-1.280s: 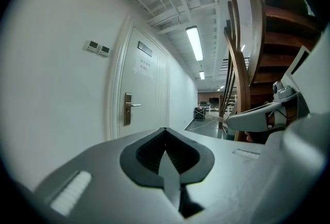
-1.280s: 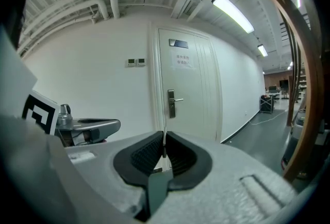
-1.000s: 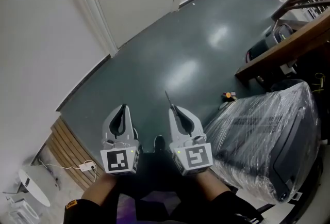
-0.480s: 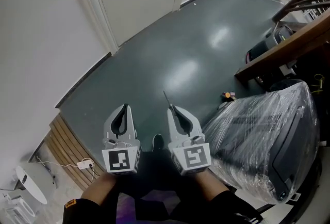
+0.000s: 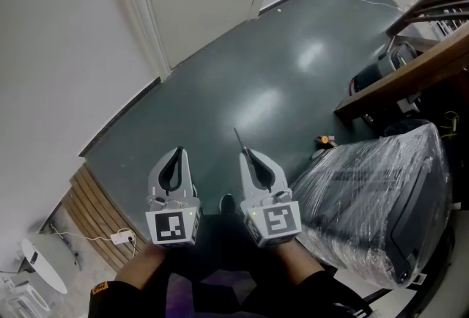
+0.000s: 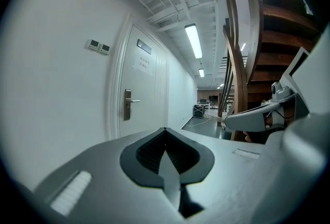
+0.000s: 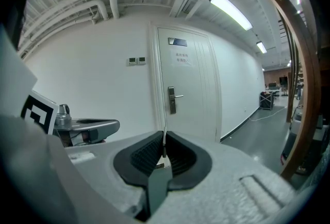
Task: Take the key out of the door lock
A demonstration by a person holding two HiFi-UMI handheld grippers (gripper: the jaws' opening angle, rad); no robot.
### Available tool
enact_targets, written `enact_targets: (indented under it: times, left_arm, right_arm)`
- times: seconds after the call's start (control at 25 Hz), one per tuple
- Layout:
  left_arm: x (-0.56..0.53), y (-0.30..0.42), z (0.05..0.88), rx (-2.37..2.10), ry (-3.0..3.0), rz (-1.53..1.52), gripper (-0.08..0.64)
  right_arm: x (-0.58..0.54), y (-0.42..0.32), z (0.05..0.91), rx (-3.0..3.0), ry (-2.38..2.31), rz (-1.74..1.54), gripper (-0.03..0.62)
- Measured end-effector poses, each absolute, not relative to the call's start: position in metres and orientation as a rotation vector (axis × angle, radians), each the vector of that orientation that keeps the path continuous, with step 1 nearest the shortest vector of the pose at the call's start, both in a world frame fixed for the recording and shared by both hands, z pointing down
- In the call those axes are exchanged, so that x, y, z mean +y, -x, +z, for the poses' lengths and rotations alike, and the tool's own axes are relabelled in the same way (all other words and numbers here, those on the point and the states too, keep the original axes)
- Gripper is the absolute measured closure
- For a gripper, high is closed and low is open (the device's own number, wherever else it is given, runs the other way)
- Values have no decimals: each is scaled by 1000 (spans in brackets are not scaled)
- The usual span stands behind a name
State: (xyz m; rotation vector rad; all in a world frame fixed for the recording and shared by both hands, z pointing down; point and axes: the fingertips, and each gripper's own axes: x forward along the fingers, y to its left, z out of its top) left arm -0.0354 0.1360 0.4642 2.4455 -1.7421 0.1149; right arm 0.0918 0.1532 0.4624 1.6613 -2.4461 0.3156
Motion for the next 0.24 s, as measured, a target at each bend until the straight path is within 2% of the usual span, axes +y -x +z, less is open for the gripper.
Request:
enact_targets:
  times: [0.24]
  left_arm:
    - [123,51,465,-1731,-2452,104,541]
  right_arm:
    - [142,-80,461,-2393,-1682,331,577]
